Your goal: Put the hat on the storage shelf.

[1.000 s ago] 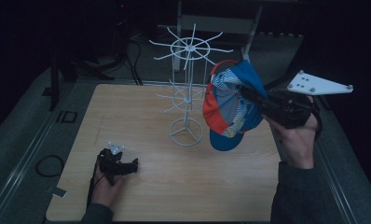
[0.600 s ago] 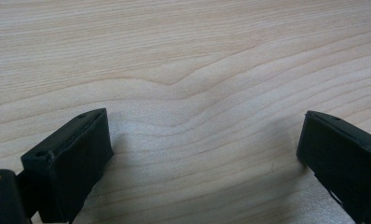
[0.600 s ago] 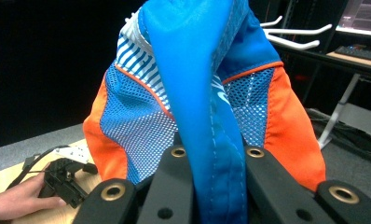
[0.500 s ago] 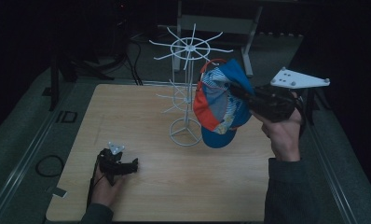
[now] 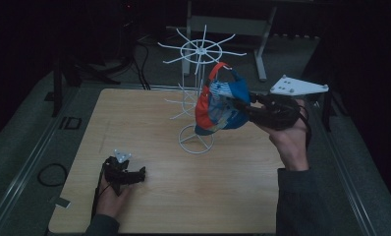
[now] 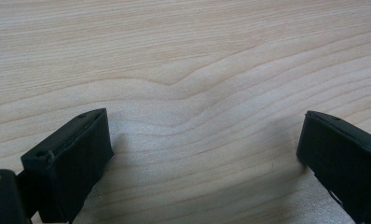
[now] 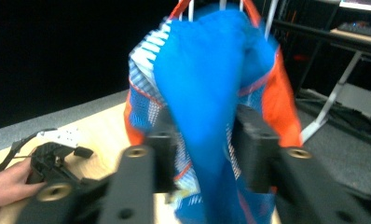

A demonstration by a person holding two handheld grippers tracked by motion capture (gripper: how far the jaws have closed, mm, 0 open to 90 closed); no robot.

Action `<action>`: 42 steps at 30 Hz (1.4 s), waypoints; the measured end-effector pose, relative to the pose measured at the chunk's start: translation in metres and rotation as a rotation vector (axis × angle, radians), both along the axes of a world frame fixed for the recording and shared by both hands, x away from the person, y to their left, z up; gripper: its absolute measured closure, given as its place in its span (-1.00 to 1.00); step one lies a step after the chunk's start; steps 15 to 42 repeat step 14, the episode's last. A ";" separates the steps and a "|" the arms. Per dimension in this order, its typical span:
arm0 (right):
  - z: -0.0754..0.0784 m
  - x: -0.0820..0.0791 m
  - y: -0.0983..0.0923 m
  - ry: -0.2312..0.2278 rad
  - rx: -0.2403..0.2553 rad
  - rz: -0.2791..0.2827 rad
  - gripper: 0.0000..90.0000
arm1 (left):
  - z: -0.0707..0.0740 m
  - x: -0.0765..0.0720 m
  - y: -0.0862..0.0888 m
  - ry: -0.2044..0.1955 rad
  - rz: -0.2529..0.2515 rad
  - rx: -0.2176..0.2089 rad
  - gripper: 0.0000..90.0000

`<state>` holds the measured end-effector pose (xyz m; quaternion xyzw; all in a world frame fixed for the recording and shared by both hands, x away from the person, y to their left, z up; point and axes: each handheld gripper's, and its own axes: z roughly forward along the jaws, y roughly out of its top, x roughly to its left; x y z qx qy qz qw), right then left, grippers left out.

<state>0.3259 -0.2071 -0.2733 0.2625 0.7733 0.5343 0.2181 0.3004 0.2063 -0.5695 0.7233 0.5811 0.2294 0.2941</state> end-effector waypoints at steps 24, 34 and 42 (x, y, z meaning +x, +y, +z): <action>-0.021 -0.005 -0.010 0.034 -0.045 -0.142 -0.67 | 0.000 0.000 0.000 -0.001 0.001 -0.001 -0.92; -0.021 -0.005 -0.010 0.034 -0.045 -0.142 -0.67 | 0.000 0.000 0.000 -0.001 0.001 -0.001 -0.92; -0.021 -0.005 -0.010 0.034 -0.045 -0.142 -0.67 | 0.000 0.000 0.000 -0.001 0.001 -0.001 -0.92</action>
